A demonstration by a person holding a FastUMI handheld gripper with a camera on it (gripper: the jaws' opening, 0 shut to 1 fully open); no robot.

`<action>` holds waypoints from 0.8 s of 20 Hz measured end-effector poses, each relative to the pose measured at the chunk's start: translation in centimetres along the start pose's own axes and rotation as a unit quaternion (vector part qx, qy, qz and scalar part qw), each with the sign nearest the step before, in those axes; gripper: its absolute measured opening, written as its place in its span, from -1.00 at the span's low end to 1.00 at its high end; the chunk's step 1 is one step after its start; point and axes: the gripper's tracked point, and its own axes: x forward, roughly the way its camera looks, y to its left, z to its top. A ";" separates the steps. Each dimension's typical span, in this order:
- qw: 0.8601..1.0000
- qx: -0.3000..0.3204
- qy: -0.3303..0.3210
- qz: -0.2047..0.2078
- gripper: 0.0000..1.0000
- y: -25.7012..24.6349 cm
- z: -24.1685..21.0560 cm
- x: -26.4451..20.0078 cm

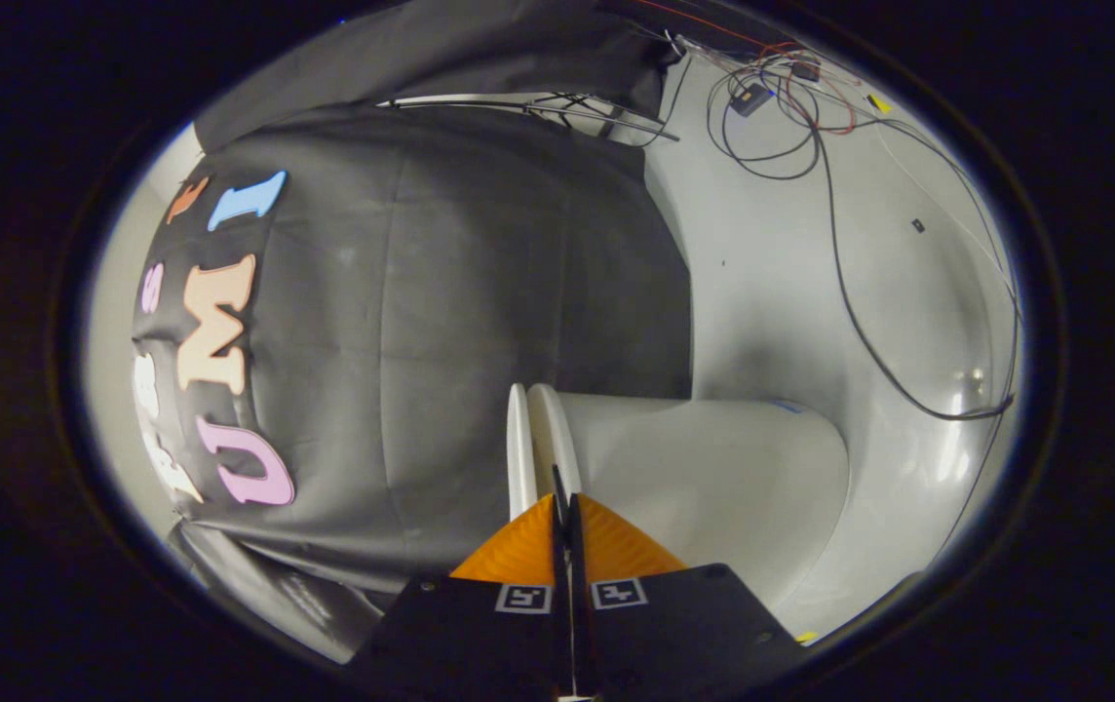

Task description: Open the toilet lid.

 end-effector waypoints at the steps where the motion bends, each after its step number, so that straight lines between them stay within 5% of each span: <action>1: 1.000 -0.006 0.002 -0.005 -1.00 0.2 -0.1 0.0; 8: 0.994 -0.088 0.029 -0.061 -0.99 3.5 -2.8 -0.8; 13: 0.973 -0.189 0.054 -0.121 -1.00 6.6 -6.7 -1.1; 14: 0.970 -0.220 0.064 -0.081 -1.00 9.0 -8.0 -1.7; 16: 0.963 -0.224 0.075 0.128 -1.00 18.3 -13.0 0.0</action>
